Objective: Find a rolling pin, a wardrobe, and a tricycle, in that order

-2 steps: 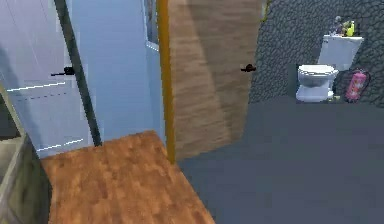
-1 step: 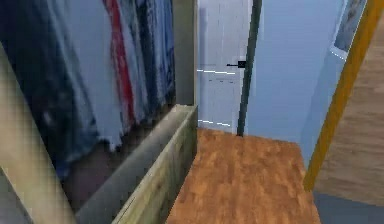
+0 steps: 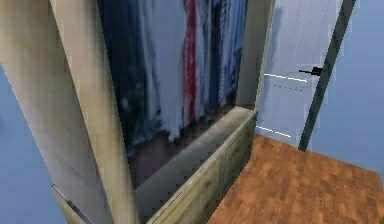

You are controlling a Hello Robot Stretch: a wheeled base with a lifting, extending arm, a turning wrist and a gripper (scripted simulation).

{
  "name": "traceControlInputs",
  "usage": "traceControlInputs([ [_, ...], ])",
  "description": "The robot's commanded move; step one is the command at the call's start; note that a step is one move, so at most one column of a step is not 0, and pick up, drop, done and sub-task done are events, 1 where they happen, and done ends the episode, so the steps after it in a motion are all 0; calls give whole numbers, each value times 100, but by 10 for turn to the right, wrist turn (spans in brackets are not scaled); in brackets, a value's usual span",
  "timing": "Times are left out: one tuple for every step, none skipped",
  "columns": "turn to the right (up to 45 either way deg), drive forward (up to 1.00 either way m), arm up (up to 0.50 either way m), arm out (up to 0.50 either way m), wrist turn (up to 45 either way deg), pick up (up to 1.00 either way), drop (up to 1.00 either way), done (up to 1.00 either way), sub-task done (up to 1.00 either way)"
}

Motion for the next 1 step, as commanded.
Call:
traceControlInputs([
  [0, 0, 0, 0, 0, 0, 0, 0, 100],
])
